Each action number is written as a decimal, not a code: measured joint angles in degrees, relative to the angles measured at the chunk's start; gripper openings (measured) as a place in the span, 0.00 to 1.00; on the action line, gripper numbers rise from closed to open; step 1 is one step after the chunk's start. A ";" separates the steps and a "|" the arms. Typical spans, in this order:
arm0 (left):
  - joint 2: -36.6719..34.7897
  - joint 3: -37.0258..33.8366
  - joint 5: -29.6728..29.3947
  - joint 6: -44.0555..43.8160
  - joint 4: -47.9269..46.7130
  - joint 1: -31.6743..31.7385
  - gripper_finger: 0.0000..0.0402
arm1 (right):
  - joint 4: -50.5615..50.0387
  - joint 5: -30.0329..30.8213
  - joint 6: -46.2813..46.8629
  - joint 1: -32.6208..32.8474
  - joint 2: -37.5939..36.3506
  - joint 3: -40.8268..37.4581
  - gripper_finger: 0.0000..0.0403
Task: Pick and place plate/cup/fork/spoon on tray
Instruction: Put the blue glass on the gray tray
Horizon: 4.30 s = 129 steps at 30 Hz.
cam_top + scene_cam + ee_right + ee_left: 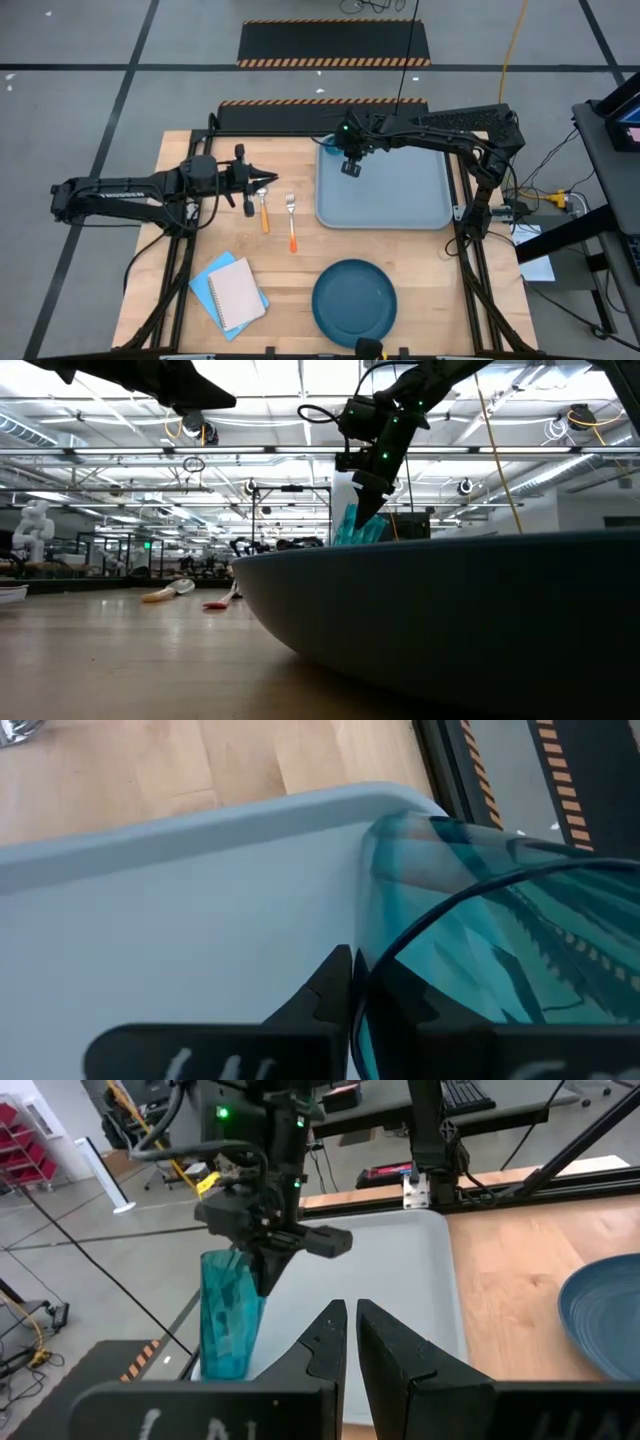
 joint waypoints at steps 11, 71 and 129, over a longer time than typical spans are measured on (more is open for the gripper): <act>0.00 -0.02 0.04 1.05 2.69 -0.01 0.08 | -3.06 -0.22 -0.37 0.20 -1.66 2.79 0.03; 0.02 -0.02 0.04 3.04 6.39 0.02 0.08 | -2.70 -1.11 1.50 0.92 0.02 6.69 0.29; 0.00 -0.02 0.07 2.22 7.40 -0.03 0.08 | 38.66 -0.24 4.83 5.25 -7.93 -30.78 0.08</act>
